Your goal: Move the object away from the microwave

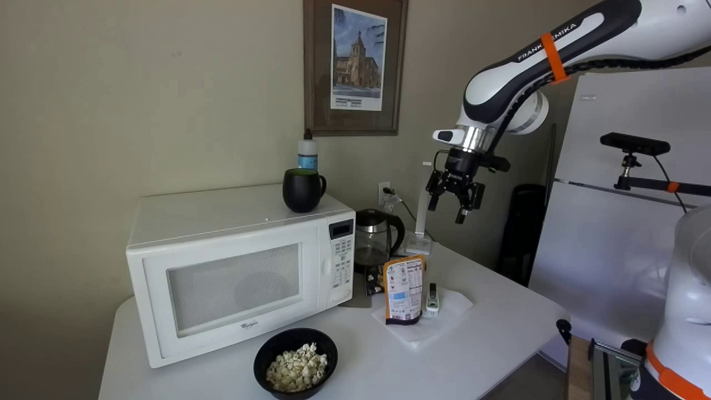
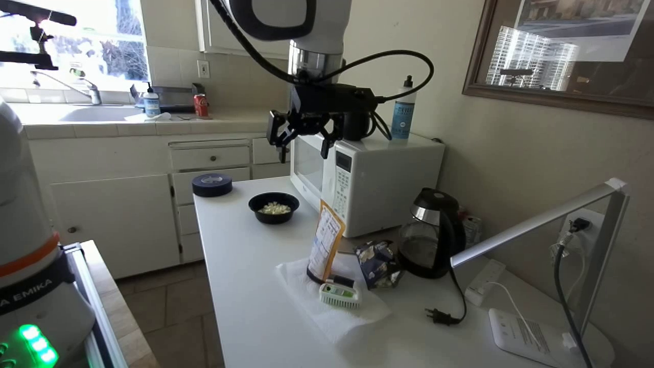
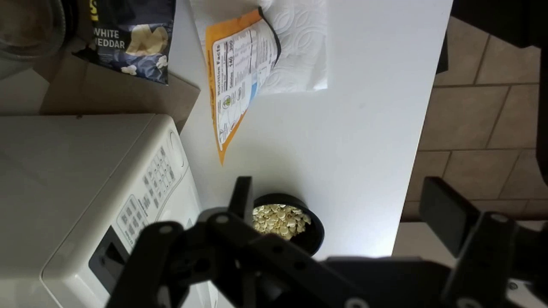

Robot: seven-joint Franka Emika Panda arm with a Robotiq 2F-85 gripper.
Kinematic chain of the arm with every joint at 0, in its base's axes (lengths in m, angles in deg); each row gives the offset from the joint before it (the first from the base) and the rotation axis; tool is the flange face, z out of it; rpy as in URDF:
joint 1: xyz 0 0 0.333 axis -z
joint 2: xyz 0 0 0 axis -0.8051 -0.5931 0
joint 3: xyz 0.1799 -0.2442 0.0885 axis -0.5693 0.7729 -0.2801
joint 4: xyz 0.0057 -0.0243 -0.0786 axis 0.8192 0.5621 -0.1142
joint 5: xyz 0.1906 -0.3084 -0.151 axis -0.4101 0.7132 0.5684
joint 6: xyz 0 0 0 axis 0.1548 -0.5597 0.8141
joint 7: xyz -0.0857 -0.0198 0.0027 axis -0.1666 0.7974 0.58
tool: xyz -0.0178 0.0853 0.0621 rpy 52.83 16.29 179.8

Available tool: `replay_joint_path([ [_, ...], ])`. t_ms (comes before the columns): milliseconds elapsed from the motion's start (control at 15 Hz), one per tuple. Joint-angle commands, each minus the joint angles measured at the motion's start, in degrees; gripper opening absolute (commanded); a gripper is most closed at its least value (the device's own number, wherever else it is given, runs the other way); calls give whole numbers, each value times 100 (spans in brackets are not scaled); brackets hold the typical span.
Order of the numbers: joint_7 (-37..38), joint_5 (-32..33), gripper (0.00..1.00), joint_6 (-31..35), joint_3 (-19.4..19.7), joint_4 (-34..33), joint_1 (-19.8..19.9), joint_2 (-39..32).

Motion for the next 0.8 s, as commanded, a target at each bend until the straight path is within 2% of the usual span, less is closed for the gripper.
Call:
replay_joint_path([
  [0,-92,-131,100,-25,-349,-10,335,-35],
  [200,-79,-123,100,-24,-412,-11,346,3],
  [267,-215,-223,100,66,-367,-155,298,-287],
  [467,-869,-864,100,204,-218,-434,234,-1018],
  [733,-1971,-1949,100,530,-340,-879,502,-2050],
])
